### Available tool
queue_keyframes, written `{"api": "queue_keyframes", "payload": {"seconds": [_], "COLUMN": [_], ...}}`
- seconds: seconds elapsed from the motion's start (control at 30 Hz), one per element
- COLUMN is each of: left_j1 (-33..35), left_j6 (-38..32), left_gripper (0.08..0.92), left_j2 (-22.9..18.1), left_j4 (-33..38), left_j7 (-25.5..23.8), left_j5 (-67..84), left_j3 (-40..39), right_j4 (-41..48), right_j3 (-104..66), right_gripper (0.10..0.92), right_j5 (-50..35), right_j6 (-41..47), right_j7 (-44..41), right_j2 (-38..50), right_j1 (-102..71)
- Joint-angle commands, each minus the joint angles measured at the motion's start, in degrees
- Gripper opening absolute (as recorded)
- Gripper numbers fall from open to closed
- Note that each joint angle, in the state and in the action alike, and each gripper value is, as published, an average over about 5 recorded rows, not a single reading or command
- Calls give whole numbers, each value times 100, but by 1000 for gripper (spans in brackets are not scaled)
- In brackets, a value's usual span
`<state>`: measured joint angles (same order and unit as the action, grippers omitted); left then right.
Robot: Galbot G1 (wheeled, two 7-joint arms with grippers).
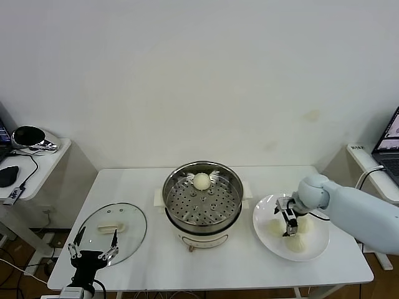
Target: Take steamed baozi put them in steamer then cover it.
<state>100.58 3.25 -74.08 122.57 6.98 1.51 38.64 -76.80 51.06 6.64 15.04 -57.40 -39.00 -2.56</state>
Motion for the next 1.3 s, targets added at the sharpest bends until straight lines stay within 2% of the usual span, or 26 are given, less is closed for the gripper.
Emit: {"api": "queue_keyframes", "payload": {"seconds": [0.03, 0.2, 0.33, 0.43, 0.7, 0.9, 1.07, 1.3], "left_j1": [2, 14, 11, 15, -1, -41, -92, -177], "left_j6": [-4, -6, -12, -14, -8, -6, 7, 3], "left_gripper": [823, 823, 823, 823, 823, 823, 823, 823], "left_j2": [3, -1, -1, 1, 45, 178, 269, 268], "left_j4": [0, 8, 0, 0, 20, -32, -26, -142], "left_j7": [-3, -2, -4, -7, -18, -27, -39, -49], "left_j5": [-4, -4, -16, -21, -5, 38, 74, 73], "left_j3": [10, 14, 18, 23, 19, 25, -2, -42], "right_j4": [236, 210, 146, 25, -698, -1293, -1541, -1243], "right_j3": [-182, -204, -195, -172, 224, 1250, 2038, 2410], "right_gripper": [804, 728, 635, 600, 594, 601, 607, 611], "right_j5": [103, 86, 81, 18, -846, -1824, -2685, -3707], "right_j6": [-2, 26, 72, 110, 295, 533, 933, 1507], "right_j7": [23, -36, -185, -348, -580, -564, -324, 270], "right_j2": [-242, -242, -174, -36, 754, 1082, 577, -975], "right_j1": [-237, -202, -91, 90, 1526, 3238, 4484, 4764]}}
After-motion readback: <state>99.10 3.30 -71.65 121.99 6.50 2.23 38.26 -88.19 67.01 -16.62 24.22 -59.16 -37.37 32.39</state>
